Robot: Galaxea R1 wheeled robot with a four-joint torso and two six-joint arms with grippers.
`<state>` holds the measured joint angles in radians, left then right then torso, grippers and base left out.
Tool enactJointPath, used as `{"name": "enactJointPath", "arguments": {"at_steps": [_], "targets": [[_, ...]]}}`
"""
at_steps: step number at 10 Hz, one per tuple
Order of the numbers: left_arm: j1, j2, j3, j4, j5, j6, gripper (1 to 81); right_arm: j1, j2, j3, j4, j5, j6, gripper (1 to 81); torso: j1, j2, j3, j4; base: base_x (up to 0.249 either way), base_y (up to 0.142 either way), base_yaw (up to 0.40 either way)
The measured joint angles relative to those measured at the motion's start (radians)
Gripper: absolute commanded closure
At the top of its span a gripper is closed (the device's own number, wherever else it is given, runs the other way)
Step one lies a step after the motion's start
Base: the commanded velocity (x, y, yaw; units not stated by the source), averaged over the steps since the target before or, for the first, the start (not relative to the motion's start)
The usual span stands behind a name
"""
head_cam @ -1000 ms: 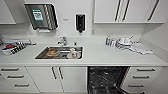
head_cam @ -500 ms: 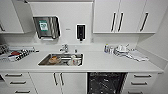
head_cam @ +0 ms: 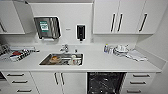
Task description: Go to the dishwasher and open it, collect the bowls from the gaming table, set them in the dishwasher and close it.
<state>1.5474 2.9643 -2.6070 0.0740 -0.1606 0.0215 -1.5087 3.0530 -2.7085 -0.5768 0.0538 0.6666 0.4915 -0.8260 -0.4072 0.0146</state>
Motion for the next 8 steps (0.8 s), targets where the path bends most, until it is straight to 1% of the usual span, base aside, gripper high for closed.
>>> {"name": "enactJointPath", "arguments": {"at_steps": [5,6,7,8], "targets": [[-0.003,0.0,0.0,0.0,-0.003,0.0,1.0,0.02,0.001,-0.001,0.006,0.006,0.002,1.0,-0.111,0.172,0.0,0.0,0.0,0.0,0.0],[-0.008,0.0,0.0,0.0,-0.003,0.0,1.0,0.004,0.014,-0.01,0.044,0.002,-0.032,1.0,-0.136,0.21,0.0,0.0,0.0,0.0,0.0],[-0.011,0.0,0.0,0.0,-0.004,0.0,1.0,-0.001,0.022,-0.013,0.106,-0.001,-0.096,1.0,-0.161,0.247,0.0,0.0,0.0,0.0,0.0],[-0.011,0.0,0.0,0.0,-0.004,0.0,1.0,0.0,0.025,-0.021,0.198,-0.005,-0.223,1.0,-0.185,0.283,0.0,0.0,0.0,0.0,0.0]]}}
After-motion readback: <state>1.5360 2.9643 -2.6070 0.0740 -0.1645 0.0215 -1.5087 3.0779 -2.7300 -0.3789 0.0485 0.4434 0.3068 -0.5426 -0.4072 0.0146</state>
